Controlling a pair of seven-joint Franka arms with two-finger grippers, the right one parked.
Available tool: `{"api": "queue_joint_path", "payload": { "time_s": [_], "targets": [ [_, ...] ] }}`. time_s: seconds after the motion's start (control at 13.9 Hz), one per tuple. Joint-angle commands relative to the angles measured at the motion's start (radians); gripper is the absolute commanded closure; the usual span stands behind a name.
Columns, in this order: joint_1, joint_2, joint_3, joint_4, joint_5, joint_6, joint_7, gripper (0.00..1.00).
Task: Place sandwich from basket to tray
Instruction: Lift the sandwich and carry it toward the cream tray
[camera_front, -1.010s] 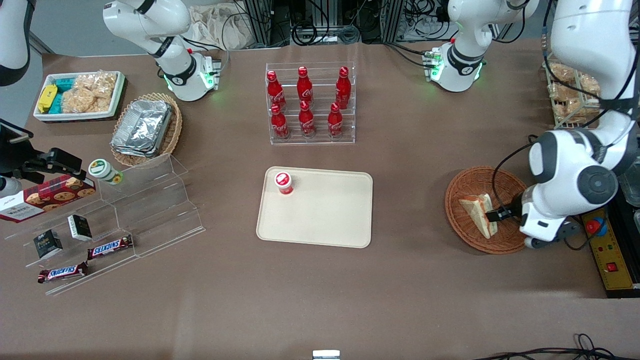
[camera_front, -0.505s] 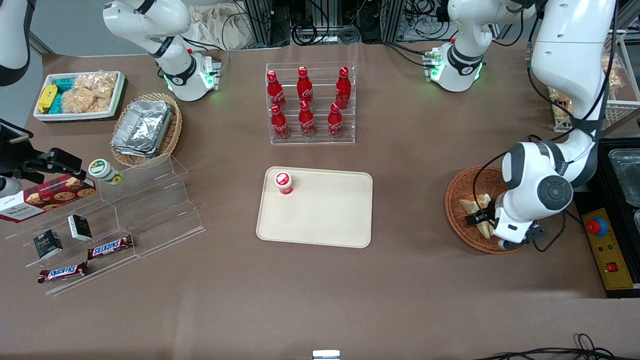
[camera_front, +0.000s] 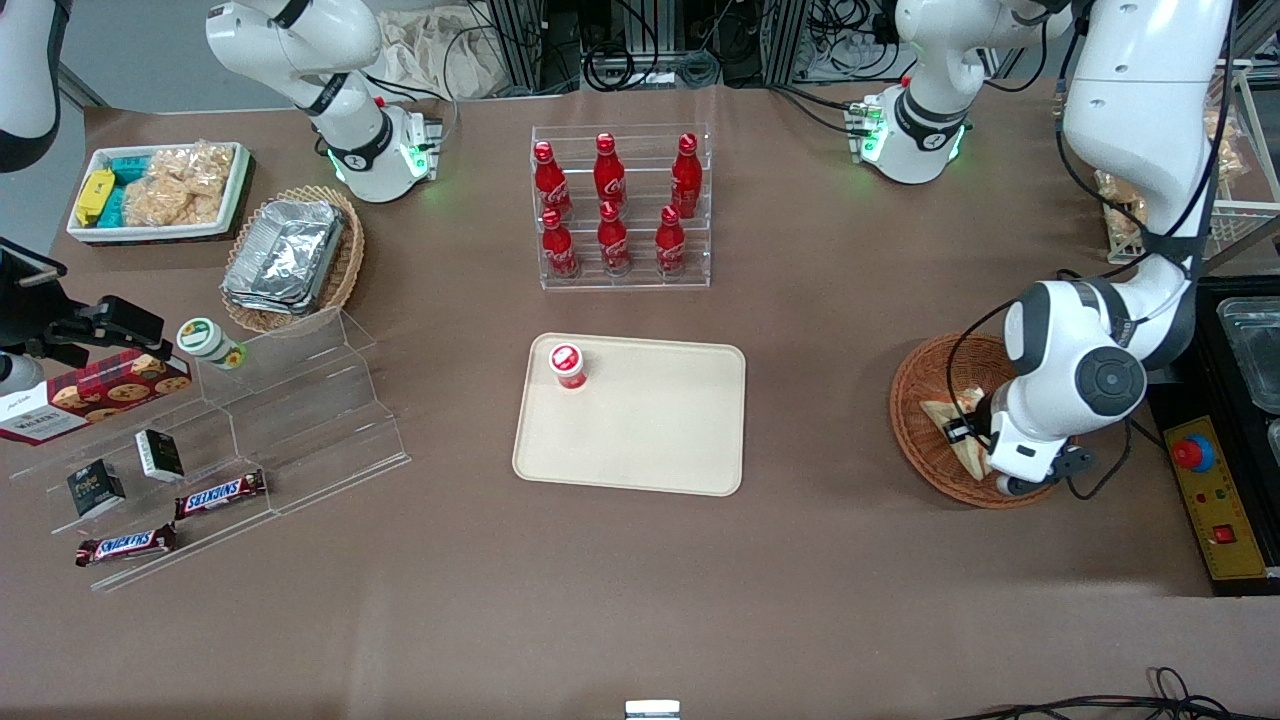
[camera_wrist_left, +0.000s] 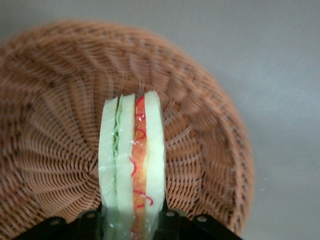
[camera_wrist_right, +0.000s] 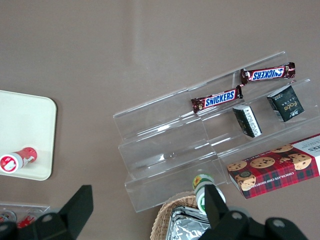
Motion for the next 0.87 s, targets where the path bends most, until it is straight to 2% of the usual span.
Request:
{"api": "queue_joint_path", "payload": {
  "time_s": [0.0, 0.36, 0.51, 0.65, 0.79],
  "targets": [
    [-0.013, -0.148, 0.002, 0.008, 0.014, -0.083, 0.005, 1.0],
    [-0.098, -0.246, 0.002, 0.31, 0.015, -0.528, 0.025, 1.0],
    [-0.14, -0.254, 0.001, 0.429, 0.044, -0.703, 0.022, 1.0],
    [-0.206, -0.254, 0.001, 0.54, 0.046, -0.829, 0.002, 1.0],
    [-0.294, -0.253, -0.001, 0.604, 0.037, -0.915, -0.1, 1.0]
  ]
}}
